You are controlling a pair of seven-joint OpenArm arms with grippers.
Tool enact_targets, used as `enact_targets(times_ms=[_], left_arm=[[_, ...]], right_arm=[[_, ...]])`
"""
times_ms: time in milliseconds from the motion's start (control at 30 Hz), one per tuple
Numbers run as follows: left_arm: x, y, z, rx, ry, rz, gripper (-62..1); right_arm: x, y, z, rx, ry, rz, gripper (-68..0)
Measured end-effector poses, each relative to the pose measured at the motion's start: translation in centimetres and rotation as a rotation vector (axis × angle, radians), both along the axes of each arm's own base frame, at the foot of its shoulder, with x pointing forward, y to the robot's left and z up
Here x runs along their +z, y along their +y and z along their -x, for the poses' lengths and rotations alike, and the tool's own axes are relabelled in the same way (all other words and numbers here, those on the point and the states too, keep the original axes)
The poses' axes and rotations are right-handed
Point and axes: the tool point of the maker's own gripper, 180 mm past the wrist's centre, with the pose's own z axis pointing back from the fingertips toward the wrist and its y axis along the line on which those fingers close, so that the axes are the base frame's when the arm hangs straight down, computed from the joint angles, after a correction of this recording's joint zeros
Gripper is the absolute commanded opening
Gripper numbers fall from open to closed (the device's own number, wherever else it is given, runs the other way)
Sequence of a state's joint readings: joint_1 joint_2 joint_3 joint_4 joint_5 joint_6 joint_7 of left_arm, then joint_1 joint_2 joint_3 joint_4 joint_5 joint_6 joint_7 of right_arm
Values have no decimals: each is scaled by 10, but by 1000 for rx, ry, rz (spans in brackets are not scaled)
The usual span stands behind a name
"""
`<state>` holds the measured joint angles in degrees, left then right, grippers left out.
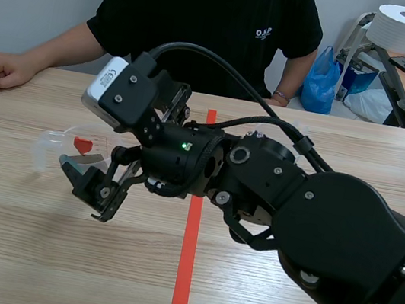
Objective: Do the redox reaction experiment.
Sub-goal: 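Lift the metal plate out of the left beaker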
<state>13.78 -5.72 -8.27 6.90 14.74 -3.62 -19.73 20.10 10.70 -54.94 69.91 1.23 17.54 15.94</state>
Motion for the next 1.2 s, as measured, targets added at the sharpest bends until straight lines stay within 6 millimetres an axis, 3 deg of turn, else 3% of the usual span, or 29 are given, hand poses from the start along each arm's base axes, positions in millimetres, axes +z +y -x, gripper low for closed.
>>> enact_targets(times_ms=[567, 900, 1200], left_arm=[[0, 0, 0, 0, 0, 0, -567], [0, 0, 0, 0, 0, 0, -567], [0, 0, 0, 0, 0, 0, -567]], right_arm=[[-3, -1, -1, -5, 5, 15, -667], [-1, 0, -4, -12, 25, 11, -669], [15, 25, -18, -37, 146, 27, -669]])
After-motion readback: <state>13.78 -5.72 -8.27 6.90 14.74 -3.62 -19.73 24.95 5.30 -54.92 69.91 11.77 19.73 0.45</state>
